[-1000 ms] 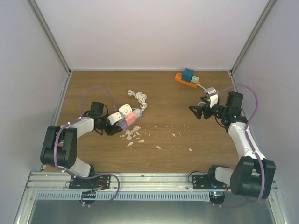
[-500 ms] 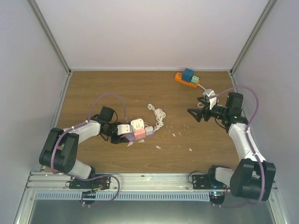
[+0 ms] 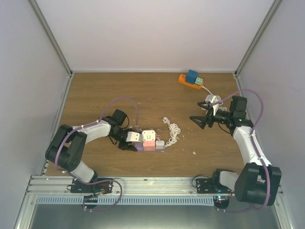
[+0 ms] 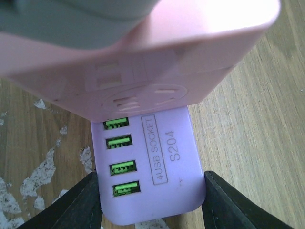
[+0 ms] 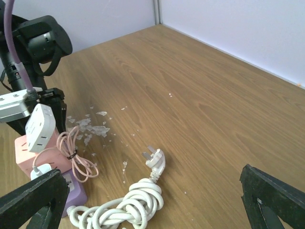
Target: Pull the plug off the socket
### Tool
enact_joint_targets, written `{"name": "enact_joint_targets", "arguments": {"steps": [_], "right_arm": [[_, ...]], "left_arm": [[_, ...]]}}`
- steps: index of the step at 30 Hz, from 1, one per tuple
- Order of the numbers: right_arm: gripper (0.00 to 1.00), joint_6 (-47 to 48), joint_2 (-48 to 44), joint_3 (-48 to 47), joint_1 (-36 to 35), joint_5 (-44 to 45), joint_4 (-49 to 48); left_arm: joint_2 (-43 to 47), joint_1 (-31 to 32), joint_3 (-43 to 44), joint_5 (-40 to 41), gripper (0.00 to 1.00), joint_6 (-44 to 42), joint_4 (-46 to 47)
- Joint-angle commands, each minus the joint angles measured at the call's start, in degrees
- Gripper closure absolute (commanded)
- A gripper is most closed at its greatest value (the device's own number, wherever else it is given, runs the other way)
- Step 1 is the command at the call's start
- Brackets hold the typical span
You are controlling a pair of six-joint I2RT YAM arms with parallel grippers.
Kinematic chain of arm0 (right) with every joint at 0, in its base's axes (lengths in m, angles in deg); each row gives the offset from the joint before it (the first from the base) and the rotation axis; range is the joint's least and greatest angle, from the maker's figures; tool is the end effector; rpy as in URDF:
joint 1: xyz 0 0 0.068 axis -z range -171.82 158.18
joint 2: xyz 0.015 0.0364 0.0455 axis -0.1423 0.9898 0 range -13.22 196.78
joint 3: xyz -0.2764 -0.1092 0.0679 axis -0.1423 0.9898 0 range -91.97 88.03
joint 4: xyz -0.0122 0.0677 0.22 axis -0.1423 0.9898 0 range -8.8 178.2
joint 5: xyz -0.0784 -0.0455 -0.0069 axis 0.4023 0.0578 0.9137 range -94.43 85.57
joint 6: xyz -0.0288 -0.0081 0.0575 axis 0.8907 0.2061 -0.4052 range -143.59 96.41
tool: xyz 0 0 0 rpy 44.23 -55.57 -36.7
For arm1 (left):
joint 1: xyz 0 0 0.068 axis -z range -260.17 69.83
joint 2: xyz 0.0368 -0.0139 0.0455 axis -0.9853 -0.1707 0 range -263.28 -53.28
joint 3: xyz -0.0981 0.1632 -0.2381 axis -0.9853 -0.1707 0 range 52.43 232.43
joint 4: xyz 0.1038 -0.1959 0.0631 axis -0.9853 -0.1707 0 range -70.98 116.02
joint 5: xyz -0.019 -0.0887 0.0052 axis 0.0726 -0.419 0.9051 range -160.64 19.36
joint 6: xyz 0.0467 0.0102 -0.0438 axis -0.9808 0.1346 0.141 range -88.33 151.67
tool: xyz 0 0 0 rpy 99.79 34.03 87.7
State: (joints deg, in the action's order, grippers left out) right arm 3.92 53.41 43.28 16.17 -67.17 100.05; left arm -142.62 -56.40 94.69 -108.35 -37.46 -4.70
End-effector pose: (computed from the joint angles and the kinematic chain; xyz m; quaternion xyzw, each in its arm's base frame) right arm 0.1990 0.0175 0.2995 -0.3454 0.7280 0.3421 0.4833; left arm 0.1968 -0.1204 0.1849 0.7057 0.6234 -0.2577 0.2168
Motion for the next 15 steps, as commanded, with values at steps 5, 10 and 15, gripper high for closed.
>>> {"name": "enact_joint_targets", "arguments": {"steps": [5, 10, 15], "right_arm": [[0.0, 2.75, -1.2, 1.05, -1.3, -2.49, 1.01], [0.0, 1.41, -1.07, 0.16, -3.6, -0.32, -0.17], [0.0, 2.53, -0.65, -3.57, -7.13, 3.25, 0.7]], "left_arm": [[1.32, 0.94, 1.3, -3.64, 0.28, 3.72, -3.29], [6.9, -0.36, 1.49, -6.52, 0.07, 6.72, -4.64], [13.2, -2.76, 4.16, -9.71, 0.01, 12.2, -5.78]]}}
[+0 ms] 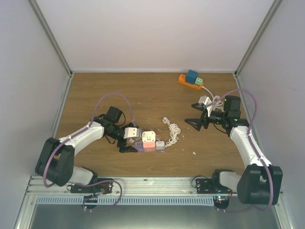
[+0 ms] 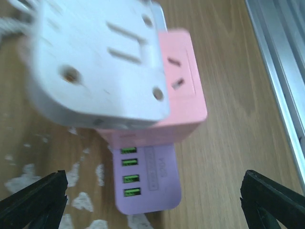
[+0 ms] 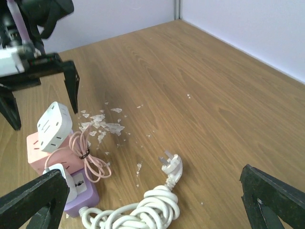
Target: Pull the plug off the socket
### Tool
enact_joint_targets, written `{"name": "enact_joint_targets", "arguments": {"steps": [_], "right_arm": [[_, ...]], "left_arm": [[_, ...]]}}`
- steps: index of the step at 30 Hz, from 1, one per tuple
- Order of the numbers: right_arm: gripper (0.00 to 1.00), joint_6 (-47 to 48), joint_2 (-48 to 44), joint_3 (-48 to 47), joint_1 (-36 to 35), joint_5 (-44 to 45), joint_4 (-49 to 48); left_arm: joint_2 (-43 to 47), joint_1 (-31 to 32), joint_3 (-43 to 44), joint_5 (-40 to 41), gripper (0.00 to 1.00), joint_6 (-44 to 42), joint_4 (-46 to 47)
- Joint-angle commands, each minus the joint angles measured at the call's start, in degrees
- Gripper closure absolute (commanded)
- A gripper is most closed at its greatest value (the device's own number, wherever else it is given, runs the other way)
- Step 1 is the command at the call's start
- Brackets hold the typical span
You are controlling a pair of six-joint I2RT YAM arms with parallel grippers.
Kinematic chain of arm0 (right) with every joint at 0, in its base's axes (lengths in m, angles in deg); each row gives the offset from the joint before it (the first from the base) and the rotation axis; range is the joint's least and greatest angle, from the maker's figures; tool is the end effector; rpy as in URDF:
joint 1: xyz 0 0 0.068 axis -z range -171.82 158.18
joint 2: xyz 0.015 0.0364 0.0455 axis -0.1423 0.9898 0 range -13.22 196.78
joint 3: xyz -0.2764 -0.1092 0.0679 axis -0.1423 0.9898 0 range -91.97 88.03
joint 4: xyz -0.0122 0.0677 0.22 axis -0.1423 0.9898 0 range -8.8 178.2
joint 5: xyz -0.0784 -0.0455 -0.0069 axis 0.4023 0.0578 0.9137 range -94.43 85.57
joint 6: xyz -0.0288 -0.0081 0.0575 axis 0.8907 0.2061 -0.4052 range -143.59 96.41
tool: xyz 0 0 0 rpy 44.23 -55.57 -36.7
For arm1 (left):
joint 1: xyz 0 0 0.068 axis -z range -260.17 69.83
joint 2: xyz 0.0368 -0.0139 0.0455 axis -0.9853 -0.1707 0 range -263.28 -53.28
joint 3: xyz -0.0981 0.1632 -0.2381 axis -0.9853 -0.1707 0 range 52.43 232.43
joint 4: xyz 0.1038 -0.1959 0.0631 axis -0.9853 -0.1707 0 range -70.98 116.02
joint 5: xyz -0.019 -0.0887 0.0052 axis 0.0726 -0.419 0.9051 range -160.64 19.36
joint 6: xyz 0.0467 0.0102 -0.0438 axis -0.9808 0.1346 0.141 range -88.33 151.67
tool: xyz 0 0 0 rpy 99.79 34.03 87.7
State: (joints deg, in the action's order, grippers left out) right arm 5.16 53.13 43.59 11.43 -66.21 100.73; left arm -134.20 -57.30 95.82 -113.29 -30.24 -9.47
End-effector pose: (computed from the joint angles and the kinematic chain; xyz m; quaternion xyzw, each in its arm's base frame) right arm 0.1953 0.0336 0.2974 -0.3786 0.7163 0.3526 0.4683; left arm 0.1801 -0.1131 0.2190 0.6608 0.6442 -0.2930 0.2499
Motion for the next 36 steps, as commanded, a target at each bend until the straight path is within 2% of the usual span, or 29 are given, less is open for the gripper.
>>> {"name": "enact_joint_targets", "arguments": {"steps": [1, 6, 9, 11, 15, 18, 24, 36], "right_arm": [[0.0, 1.86, -0.34, -4.9, -2.45, 1.95, 0.32], [0.01, 0.51, -0.38, -9.64, -2.45, 3.37, -3.27], [0.0, 1.51, -0.58, -10.91, -2.45, 2.88, -6.27], [0.0, 4.25, 0.36, -12.87, -2.45, 0.39, -4.32], [0.0, 7.62, 2.21, -14.59, -2.96, -7.34, 1.49], [0.0, 4.85, 0.55, -11.62, -6.04, -6.32, -0.49], [0.0, 3.51, -0.61, -6.24, -13.11, -4.64, -0.63], [0.0, 3.48, 5.47, -1.52, -27.66, 1.65, -2.99]], "left_arm": [[6.39, -2.43, 3.62, -5.31, 0.01, 6.82, -0.39], [14.67, -3.65, 5.84, -4.02, 0.01, 20.32, 7.95], [13.38, -4.05, 9.06, -2.53, 0.01, 29.36, 8.93], [12.14, -4.0, 10.31, -2.7, 0.01, 32.29, 8.53], [7.42, -4.08, 14.54, -12.1, 0.01, 30.36, 2.07], [4.87, -4.01, 15.95, -17.18, 0.01, 31.27, -0.23], [3.65, -3.76, 13.81, -18.85, 0.01, 32.02, 0.47], [-2.24, -2.84, 12.55, -13.67, 0.03, 33.26, -0.66]]}}
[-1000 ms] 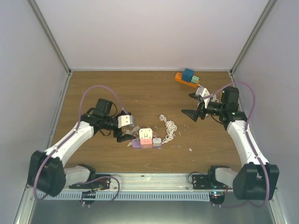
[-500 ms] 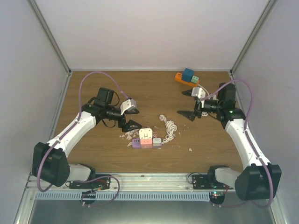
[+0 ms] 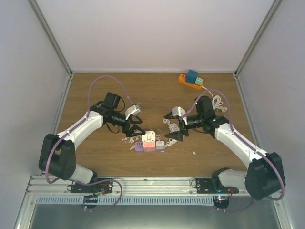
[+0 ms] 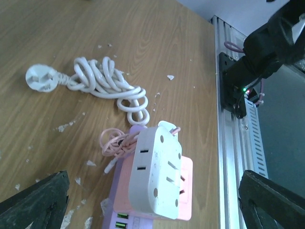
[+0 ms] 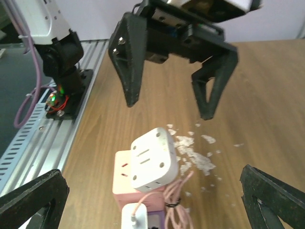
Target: Pull the plug off the socket
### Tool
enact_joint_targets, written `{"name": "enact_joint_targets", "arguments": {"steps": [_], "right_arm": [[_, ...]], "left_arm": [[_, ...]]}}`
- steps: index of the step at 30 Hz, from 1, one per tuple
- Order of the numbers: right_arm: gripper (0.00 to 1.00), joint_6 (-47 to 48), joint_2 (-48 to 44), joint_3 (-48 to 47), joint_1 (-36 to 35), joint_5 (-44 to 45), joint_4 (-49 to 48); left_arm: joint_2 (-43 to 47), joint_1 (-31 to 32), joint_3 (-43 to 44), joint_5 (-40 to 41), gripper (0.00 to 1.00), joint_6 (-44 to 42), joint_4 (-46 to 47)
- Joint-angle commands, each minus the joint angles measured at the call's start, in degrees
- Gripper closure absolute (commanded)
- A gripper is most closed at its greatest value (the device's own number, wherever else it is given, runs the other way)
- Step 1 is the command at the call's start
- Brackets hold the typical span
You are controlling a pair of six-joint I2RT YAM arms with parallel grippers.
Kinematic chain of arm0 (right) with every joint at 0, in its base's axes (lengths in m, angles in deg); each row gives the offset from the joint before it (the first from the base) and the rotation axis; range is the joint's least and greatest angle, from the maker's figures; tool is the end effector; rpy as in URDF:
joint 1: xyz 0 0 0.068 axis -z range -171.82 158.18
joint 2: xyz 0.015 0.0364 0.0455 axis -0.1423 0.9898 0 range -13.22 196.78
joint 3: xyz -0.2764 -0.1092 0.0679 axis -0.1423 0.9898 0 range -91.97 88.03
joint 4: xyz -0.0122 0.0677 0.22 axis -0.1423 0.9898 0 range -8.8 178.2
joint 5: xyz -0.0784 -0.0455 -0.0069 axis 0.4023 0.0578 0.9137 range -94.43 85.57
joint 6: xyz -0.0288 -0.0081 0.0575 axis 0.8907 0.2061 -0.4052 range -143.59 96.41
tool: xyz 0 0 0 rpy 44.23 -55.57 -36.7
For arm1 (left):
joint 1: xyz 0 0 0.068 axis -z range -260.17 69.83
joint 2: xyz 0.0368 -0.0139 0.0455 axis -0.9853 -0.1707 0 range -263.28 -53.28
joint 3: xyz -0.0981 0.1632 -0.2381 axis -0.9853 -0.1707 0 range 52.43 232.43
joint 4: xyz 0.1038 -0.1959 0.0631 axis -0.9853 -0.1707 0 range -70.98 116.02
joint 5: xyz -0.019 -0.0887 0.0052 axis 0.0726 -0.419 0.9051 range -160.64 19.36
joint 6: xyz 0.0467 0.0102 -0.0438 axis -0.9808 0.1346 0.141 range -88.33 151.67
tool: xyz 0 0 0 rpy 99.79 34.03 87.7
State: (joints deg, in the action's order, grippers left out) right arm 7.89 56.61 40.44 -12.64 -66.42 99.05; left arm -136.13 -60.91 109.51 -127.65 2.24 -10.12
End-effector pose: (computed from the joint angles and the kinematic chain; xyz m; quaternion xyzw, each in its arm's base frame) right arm 0.1814 0.1168 0.3047 -0.5376 0.6018 0.4313 0.4035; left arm 0.2196 -0.1216 0.2806 0.4570 0.7289 -0.4422 0.2535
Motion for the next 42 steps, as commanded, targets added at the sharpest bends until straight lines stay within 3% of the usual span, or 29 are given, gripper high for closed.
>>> {"name": "enact_joint_targets", "arguments": {"steps": [1, 12, 25, 36, 42], "right_arm": [[0.0, 1.11, 2.63, 1.89, -4.34, 2.25, -1.51], [0.0, 2.39, 9.25, 2.8, -11.04, 4.96, -3.95], [0.04, -1.63, 10.51, 4.49, -11.61, 7.63, -10.92], [0.15, -1.5, 10.56, 6.03, -13.53, 7.2, -15.17], [0.17, 0.67, 12.01, 6.06, -16.57, 9.16, -15.9]], "left_arm": [[-0.42, 1.0, -1.48, 0.75, 0.04, 0.85, 0.17], [-2.24, 4.94, -3.25, 5.64, 0.19, -0.92, 1.0], [4.84, 8.3, -6.53, 7.45, 0.49, -4.31, 4.47], [6.94, 11.21, -7.7, 10.31, 0.62, -5.82, 5.73], [8.02, 14.04, -8.71, 15.18, 0.64, -5.9, 7.27]]}}
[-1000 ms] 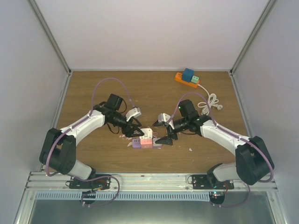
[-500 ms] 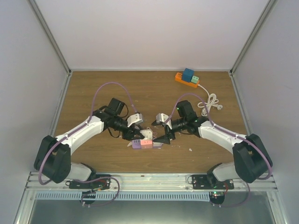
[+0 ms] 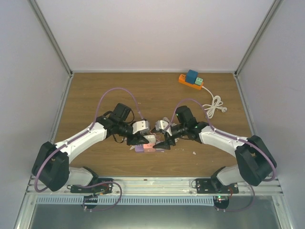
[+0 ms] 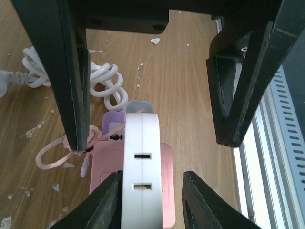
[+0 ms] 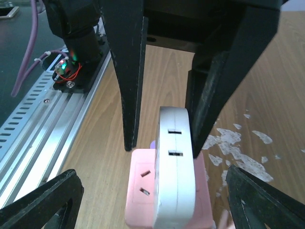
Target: Pull the plug off the socket
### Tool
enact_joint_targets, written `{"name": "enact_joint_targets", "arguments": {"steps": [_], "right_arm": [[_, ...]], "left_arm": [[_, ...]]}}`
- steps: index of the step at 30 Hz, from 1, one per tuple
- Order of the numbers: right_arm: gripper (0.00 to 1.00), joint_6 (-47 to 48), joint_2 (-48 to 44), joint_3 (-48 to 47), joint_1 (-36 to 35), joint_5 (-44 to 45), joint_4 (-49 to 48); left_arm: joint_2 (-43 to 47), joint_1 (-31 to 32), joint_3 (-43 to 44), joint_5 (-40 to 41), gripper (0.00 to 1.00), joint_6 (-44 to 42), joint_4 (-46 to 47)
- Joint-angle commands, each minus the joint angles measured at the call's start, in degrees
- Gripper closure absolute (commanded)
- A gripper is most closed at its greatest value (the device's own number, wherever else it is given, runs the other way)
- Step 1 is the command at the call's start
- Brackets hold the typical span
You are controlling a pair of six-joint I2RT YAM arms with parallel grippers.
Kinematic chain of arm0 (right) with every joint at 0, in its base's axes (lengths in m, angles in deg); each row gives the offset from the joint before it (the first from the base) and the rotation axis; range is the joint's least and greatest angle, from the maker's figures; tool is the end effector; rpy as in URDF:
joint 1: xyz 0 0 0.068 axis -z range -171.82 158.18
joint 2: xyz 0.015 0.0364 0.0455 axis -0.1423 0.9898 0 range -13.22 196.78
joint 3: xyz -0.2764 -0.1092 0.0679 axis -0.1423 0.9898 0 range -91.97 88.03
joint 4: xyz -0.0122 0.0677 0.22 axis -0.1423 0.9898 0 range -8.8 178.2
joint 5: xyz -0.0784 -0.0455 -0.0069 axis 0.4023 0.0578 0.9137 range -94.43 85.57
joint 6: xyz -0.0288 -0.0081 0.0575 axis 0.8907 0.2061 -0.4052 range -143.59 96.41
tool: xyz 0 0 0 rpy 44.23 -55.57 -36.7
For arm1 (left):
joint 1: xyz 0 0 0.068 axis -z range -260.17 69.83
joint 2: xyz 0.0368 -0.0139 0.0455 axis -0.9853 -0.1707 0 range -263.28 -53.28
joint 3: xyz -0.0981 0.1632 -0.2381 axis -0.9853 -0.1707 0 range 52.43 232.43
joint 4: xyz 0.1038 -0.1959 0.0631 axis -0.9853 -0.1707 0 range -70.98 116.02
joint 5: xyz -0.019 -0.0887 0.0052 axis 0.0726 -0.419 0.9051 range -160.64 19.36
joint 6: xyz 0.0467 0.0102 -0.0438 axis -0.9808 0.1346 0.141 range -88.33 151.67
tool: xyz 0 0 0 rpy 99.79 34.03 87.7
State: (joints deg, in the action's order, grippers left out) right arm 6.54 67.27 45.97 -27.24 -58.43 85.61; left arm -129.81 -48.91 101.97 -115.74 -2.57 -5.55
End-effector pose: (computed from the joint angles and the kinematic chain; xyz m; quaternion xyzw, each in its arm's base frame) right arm 0.1801 0.1784 0.2513 -0.5948 0.5882 0.4321 0.3369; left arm 0.1727 -0.1467 0.2661 0.5683 0.6914 -0.3625 0.2598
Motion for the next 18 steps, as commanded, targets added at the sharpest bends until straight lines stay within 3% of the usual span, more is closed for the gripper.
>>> {"name": "enact_joint_targets", "arguments": {"steps": [1, 18], "right_arm": [[0.18, 1.96, 1.6, 0.47, -2.35, 1.72, -2.89], [0.38, 0.46, 4.67, 0.54, -4.95, 7.83, -7.12]], "left_arm": [[1.9, 2.49, -1.26, 3.94, 0.65, -1.14, 2.9], [4.6, 4.51, -3.11, 7.13, 0.73, 0.19, 6.34]]}}
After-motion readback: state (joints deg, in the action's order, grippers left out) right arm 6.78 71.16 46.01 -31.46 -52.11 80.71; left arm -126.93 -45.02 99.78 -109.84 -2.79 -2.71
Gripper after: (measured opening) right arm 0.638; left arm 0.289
